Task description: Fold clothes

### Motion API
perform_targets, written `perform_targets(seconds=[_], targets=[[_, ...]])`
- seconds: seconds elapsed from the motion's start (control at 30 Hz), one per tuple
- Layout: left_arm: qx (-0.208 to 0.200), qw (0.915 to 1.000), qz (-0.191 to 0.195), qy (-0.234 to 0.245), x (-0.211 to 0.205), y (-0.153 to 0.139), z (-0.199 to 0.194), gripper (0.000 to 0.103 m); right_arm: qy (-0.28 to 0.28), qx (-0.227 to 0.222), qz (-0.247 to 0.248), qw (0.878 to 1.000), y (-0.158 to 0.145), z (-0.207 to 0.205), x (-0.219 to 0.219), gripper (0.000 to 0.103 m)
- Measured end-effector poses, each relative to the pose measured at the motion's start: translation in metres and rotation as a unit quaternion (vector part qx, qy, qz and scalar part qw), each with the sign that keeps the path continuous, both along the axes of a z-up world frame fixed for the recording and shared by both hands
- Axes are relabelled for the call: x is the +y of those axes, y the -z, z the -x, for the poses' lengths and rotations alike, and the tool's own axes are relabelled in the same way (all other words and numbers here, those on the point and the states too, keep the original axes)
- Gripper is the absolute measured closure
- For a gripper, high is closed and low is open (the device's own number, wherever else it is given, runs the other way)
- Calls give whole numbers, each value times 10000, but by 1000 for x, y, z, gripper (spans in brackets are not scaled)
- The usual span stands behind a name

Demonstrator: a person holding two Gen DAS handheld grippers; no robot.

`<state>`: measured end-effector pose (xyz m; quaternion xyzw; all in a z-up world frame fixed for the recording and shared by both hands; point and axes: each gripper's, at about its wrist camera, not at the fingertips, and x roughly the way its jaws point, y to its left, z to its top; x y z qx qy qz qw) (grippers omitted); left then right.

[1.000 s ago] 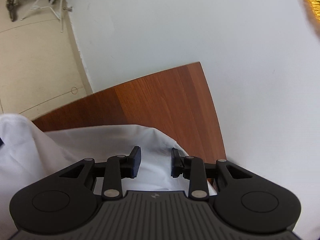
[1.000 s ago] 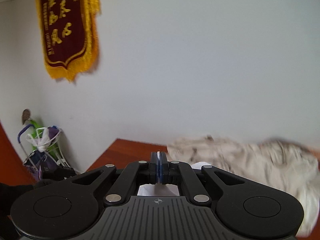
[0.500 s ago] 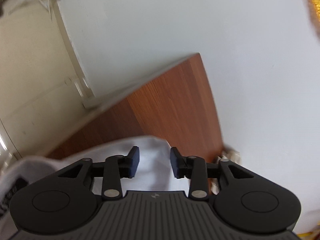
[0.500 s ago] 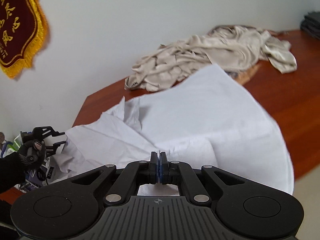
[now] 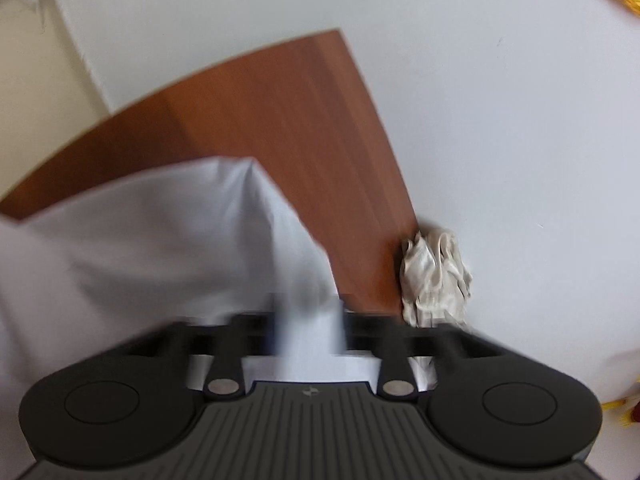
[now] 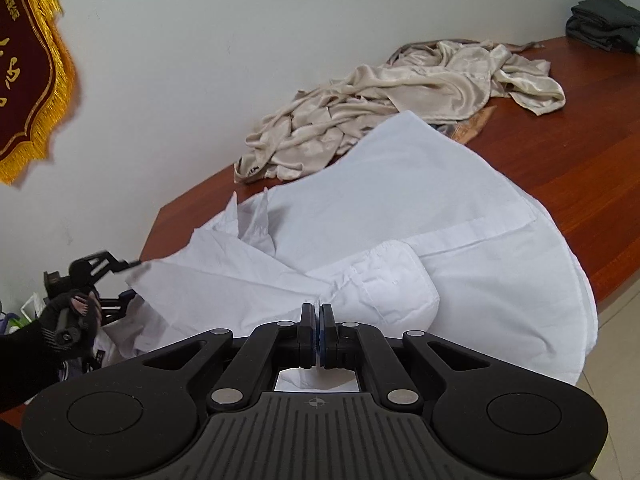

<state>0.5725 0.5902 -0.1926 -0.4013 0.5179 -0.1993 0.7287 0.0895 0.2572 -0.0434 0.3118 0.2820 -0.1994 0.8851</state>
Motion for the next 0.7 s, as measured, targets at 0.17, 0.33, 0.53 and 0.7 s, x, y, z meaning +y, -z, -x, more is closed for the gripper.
perform_targets(seconds=[0.17, 0.33, 0.53, 0.7], targets=[[-278, 9988, 263, -315, 6, -15, -10, 101, -81, -274, 20, 9996, -21, -3, 11, 99], [188, 9980, 325, -511, 15, -6, -29, 101, -313, -169, -90, 9993, -10, -5, 36, 99], [859, 9922, 520, -742, 39, 24, -48, 100, -645, 480, -545, 9953, 46, -10, 70, 97], [667, 9964, 393, -334, 52, 14, -41, 84, -731, 1007, -606, 9904, 69, -5, 91, 94]])
